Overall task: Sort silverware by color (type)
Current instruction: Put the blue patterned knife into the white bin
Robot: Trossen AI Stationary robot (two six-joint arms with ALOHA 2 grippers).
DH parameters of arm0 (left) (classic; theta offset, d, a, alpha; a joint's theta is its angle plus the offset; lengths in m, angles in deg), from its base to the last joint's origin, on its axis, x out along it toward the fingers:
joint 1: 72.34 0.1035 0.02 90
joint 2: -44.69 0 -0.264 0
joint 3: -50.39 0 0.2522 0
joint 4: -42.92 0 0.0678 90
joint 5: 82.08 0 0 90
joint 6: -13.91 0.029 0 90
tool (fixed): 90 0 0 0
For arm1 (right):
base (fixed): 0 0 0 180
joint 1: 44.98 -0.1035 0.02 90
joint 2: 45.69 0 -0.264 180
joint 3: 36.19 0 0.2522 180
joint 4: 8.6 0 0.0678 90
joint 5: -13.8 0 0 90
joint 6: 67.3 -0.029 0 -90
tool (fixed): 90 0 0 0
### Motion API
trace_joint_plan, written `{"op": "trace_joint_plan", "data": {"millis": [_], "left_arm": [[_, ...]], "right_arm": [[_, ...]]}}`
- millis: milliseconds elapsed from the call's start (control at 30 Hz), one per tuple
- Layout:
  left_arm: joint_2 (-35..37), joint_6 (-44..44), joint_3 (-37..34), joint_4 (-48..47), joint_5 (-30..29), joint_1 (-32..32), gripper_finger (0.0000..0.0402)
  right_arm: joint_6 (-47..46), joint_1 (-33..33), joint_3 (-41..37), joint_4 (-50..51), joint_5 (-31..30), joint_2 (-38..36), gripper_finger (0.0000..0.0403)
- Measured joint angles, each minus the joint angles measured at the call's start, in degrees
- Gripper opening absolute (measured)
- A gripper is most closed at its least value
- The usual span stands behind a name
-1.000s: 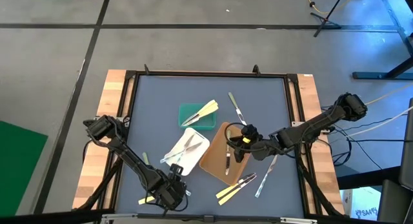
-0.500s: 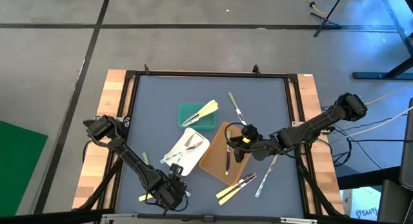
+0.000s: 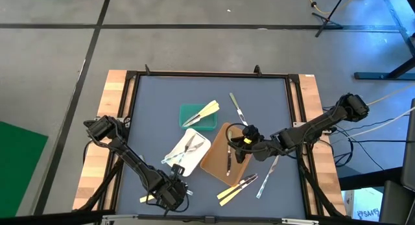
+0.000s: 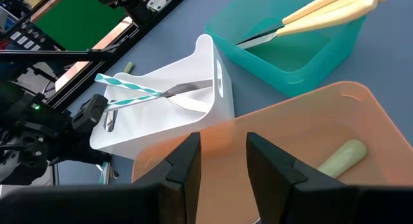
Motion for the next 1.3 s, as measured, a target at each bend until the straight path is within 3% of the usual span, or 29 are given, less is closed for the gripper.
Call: {"op": "trace_joint_plan", "data": {"millis": [800,1300], "left_arm": [[-0.3,0.1,10.4,-6.3,0.8,0.0,0.0023],[-0.1,0.1,23.4,-10.3,0.1,0.5,0.0023]], "right_arm": [[0.0,0.0,0.0,-0.8,0.0,0.0,0.0111],[0.0,0.0,0.0,-6.1,6.4,0.0,0.0111]]}}
